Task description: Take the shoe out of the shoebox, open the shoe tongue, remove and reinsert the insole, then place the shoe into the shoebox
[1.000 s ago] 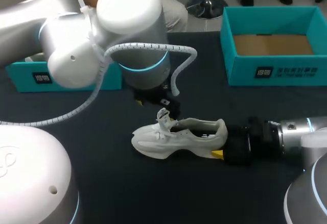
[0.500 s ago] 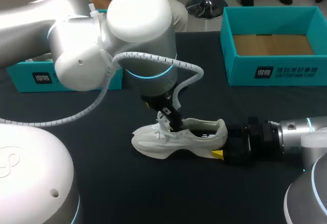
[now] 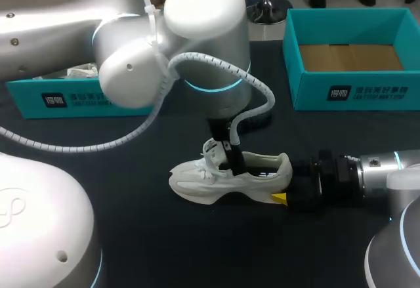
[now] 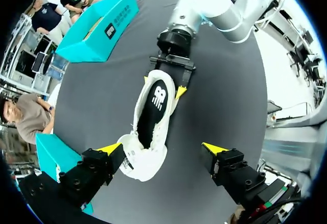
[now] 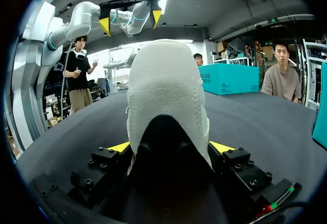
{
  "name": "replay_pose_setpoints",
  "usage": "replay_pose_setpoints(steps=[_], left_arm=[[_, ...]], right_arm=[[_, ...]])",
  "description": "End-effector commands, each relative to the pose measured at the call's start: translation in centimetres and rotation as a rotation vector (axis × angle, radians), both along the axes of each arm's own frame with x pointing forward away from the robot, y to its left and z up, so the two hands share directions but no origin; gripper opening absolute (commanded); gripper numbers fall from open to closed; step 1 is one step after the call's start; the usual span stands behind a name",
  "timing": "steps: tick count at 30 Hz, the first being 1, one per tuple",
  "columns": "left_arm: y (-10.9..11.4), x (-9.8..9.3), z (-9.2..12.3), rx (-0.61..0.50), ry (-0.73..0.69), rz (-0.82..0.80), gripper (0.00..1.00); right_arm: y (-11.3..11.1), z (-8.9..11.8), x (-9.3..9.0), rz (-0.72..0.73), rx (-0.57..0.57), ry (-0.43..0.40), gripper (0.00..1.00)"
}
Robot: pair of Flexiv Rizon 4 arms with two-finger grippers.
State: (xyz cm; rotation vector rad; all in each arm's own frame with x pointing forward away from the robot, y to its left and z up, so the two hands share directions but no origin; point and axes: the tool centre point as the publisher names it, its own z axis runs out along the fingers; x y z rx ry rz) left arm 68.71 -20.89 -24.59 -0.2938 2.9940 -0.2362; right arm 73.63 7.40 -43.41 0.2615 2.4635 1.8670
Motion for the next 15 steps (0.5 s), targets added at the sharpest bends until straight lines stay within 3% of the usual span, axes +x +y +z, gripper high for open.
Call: replay_pose_setpoints(steps=[1, 15], left_arm=[[0.55, 0.47, -0.33, -0.038, 0.059, -0.377, 1.0], [0.25, 0.56, -0.41, -0.021, 0.069, -0.405, 1.0]], right_arm=[[0.1, -0.49, -0.24, -0.003, -0.003, 0.0, 0.0], [0.1, -0.49, -0.24, -0.003, -0.003, 0.0, 0.0]])
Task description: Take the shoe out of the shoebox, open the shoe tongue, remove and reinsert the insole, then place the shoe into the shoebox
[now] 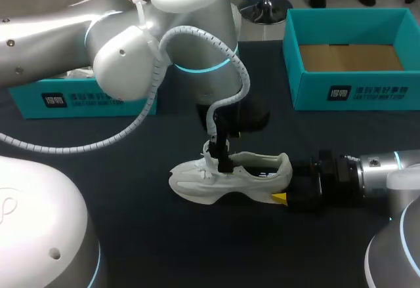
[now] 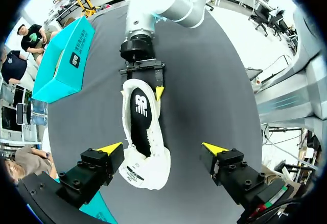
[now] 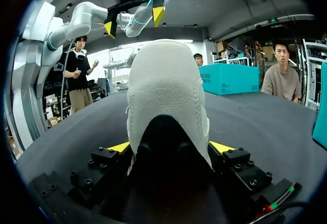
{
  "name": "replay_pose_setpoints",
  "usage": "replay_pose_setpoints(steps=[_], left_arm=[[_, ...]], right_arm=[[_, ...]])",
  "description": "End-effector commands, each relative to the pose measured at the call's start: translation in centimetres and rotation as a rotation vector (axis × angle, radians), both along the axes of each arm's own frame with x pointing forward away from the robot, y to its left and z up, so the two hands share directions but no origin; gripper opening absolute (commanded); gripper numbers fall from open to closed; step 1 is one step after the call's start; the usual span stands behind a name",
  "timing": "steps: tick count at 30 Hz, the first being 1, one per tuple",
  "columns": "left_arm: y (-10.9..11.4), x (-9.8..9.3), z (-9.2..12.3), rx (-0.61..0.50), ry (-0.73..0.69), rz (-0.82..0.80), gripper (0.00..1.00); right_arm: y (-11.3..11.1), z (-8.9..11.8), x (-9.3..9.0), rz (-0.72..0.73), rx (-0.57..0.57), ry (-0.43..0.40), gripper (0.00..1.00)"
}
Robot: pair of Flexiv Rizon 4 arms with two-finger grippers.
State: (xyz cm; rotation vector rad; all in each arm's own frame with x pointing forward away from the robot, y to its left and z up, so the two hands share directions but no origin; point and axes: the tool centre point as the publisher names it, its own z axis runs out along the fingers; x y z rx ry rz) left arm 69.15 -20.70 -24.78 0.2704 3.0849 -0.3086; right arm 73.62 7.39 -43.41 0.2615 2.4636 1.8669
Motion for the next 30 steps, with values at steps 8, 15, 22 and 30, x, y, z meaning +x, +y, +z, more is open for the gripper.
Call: replay_pose_setpoints(steps=[8, 15, 22, 30], left_arm=[[-1.1, 0.4, -0.6, 0.063, -0.022, -0.03, 0.0], [-2.5, 0.8, -2.4, 0.125, -0.026, -0.025, 0.0], [-3.6, 1.5, -4.8, 0.145, -0.057, -0.052, 0.0], [-4.0, 2.4, -6.3, 0.158, -0.057, -0.04, 0.0]], right_arm=[[0.1, -0.5, -0.2, -0.002, -0.003, 0.0, 0.0], [0.1, -0.5, -0.2, -0.002, -0.003, 0.0, 0.0], [0.1, -0.5, -0.2, -0.002, -0.003, 0.0, 0.0], [0.1, -0.5, -0.2, -0.002, -0.003, 0.0, 0.0]])
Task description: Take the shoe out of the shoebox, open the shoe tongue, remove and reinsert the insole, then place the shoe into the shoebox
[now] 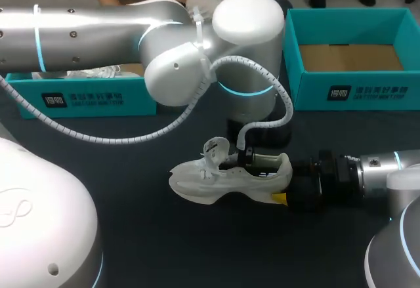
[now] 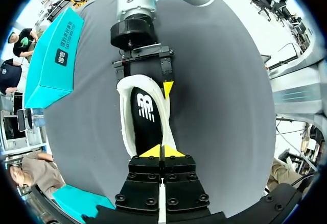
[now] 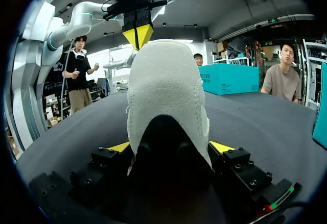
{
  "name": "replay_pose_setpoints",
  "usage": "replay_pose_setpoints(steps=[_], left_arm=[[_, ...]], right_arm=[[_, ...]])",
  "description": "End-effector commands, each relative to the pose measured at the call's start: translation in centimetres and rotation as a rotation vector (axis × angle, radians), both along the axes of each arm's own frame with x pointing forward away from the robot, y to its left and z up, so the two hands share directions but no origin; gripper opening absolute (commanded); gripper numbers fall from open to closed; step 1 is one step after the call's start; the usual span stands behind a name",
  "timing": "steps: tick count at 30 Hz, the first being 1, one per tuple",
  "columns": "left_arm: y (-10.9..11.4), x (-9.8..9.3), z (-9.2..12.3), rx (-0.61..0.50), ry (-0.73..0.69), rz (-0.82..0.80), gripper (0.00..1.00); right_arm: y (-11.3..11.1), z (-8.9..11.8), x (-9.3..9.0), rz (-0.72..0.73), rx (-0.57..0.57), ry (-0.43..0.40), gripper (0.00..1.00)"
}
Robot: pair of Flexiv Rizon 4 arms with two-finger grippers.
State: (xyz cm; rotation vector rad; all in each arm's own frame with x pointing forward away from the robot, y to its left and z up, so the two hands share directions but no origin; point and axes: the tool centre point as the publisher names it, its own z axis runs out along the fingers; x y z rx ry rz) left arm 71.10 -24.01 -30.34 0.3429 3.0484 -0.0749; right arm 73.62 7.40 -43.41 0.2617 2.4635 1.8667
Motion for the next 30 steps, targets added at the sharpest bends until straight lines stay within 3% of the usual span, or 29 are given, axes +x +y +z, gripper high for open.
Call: replay_pose_setpoints(steps=[1, 10, 20, 30], left_arm=[[-0.7, 0.5, -0.8, 0.012, 0.003, 0.004, 0.0], [-0.7, 1.6, -1.6, 0.024, 0.005, 0.018, 0.0], [-1.2, 0.8, -5.0, 0.064, 0.071, 0.014, 0.0], [-0.7, 0.5, -6.9, 0.079, 0.106, -0.01, 0.0]], right_arm=[[0.1, -0.5, -0.2, -0.002, -0.003, 0.0, 0.0], [0.1, -0.5, -0.2, -0.002, -0.003, 0.0, 0.0], [0.1, -0.5, -0.2, -0.002, -0.003, 0.0, 0.0], [0.1, -0.5, -0.2, -0.002, -0.003, 0.0, 0.0]])
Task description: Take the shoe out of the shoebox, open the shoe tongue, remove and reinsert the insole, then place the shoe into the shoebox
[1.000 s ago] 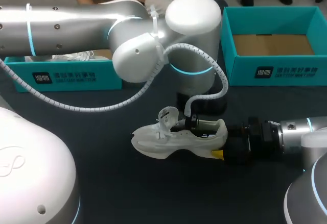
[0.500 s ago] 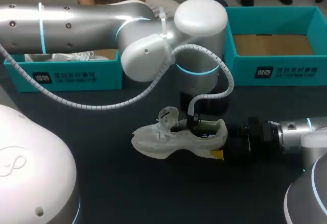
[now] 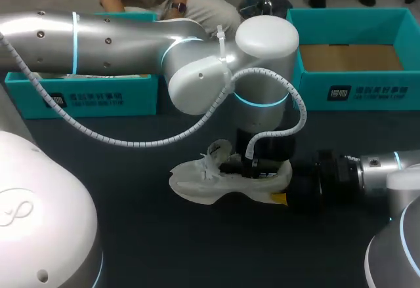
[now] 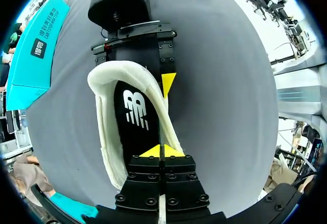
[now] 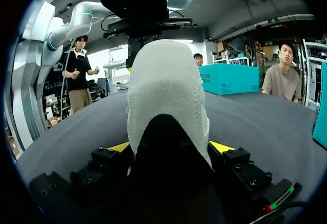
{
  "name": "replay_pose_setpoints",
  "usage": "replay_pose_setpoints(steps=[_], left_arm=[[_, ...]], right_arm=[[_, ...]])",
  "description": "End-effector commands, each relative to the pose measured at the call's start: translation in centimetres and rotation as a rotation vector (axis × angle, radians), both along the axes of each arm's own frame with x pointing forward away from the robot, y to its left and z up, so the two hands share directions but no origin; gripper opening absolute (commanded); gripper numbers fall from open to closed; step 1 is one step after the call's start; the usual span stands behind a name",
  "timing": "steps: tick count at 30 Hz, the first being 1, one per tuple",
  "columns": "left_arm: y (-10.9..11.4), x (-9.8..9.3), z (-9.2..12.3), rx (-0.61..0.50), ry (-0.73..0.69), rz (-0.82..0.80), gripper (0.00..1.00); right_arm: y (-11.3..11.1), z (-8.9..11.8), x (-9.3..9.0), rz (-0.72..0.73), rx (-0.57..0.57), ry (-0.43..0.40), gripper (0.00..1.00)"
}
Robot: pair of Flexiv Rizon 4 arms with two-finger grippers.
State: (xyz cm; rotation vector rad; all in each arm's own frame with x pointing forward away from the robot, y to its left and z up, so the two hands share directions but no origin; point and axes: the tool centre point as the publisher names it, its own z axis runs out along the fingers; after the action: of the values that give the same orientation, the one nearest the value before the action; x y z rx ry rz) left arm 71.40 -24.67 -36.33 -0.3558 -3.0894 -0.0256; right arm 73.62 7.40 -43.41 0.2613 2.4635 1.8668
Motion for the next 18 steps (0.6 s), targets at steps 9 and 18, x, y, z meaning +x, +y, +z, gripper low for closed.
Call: replay_pose_setpoints(steps=[9, 18], left_arm=[[0.26, 0.0, -1.82, 0.007, 0.058, -0.025, 0.0], [0.23, 0.0, -1.72, -0.003, 0.074, -0.037, 0.25]], right_arm=[[0.1, -0.5, -0.23, -0.002, -0.003, 0.0, 0.0], [0.1, -0.5, -0.23, -0.002, -0.003, 0.0, 0.0]])
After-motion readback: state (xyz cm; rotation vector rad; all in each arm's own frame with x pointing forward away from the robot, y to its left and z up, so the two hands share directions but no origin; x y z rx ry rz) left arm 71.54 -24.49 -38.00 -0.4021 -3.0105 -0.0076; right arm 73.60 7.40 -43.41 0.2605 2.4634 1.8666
